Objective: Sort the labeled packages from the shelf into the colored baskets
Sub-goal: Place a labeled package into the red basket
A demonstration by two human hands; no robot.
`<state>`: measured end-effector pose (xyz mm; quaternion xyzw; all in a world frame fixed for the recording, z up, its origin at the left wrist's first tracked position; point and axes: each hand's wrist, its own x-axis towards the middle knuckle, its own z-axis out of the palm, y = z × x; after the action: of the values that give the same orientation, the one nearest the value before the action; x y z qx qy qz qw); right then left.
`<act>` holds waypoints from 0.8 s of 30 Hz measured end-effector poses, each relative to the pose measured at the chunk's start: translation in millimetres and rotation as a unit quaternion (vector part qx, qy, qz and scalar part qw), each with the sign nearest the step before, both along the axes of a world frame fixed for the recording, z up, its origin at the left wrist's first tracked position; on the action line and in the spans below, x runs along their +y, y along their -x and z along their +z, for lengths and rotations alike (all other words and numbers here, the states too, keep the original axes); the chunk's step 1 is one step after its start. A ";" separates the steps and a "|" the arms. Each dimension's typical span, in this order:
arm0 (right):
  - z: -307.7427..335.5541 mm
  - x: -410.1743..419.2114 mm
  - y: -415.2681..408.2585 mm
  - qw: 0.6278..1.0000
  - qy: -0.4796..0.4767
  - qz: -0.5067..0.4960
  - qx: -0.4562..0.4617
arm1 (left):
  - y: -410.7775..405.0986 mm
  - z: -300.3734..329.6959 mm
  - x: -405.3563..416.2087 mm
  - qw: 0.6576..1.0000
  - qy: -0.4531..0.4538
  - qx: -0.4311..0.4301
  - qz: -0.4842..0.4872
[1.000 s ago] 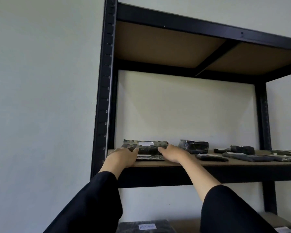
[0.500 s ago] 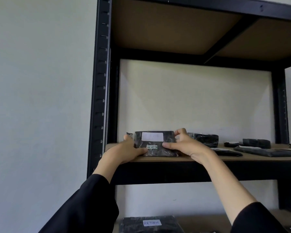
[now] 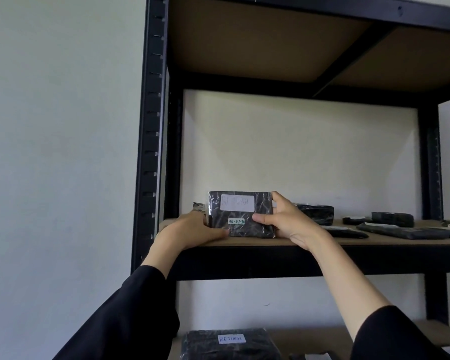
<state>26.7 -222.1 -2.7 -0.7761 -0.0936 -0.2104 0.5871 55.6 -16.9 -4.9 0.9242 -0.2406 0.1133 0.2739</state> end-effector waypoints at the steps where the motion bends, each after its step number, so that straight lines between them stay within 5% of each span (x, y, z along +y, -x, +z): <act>1: -0.3 0.2 0.2 1.000 -0.002 -0.007 -0.002 | 1.2 0.3 -0.3 1.000 -0.006 -0.003 0.011; 8: 3.3 10.7 36.8 0.996 -0.007 -0.053 -0.070 | 32.5 -0.4 3.2 0.997 -0.047 -0.046 0.034; 13: -6.4 24.9 84.6 0.993 -0.020 -0.039 -0.108 | 80.9 -24.0 19.3 0.972 -0.096 -0.209 0.050; 18: -36.2 60.7 141.7 0.992 -0.054 -0.014 -0.110 | 139.9 -54.7 66.9 0.947 -0.038 -0.319 0.020; 24: -101.2 122.4 217.2 0.993 -0.105 0.007 -0.045 | 203.8 -123.4 144.9 0.947 -0.022 -0.318 0.029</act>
<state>-190.5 -99.7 -103.9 -0.6991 -0.1024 -0.2498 0.6621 -148.2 128.0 -128.3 0.8525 -0.2912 0.4039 0.1592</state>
